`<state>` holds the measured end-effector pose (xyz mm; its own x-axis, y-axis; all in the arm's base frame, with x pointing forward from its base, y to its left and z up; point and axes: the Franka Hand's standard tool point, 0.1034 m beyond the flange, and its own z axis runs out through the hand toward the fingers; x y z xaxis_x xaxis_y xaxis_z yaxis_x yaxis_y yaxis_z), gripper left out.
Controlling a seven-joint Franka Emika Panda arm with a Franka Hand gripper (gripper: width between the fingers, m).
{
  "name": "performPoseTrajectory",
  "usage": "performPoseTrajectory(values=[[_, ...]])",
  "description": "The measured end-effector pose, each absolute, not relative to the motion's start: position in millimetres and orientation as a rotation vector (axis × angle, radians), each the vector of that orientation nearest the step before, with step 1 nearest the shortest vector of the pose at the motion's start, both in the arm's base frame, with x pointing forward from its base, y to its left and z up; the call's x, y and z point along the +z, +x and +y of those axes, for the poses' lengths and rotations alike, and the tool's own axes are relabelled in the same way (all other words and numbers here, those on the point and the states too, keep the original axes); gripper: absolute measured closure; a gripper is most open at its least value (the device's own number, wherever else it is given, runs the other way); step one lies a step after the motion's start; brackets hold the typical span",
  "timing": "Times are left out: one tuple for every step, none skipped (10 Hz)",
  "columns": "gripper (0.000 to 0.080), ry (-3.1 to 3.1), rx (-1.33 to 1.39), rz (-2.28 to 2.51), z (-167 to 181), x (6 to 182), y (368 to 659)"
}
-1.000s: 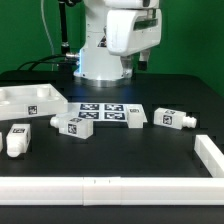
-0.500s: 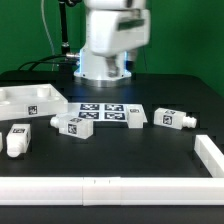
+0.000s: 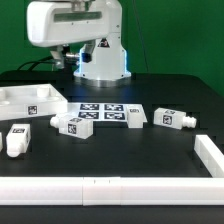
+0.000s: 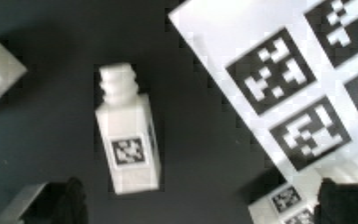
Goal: Assemble one leg
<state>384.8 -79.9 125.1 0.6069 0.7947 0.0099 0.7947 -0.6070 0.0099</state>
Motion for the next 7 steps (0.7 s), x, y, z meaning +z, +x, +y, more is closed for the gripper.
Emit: performPoseTrajectory(values=[[0.0151, 2.815, 0.018, 1.386, -81.1, 124.3, 383.9], [0.0151, 2.816, 0.018, 1.385, -81.3, 124.1, 383.8], [0.0151, 2.829, 0.01, 1.354, -85.4, 123.3, 382.5], [0.0151, 2.876, -0.029, 1.186, -107.5, 120.4, 375.5], [0.0151, 2.908, -0.029, 1.083, -132.3, 115.2, 362.2], [0.0151, 2.974, -0.009, 1.027, -158.6, 108.4, 348.9], [0.0151, 3.007, -0.027, 1.074, -174.5, 107.3, 345.7]])
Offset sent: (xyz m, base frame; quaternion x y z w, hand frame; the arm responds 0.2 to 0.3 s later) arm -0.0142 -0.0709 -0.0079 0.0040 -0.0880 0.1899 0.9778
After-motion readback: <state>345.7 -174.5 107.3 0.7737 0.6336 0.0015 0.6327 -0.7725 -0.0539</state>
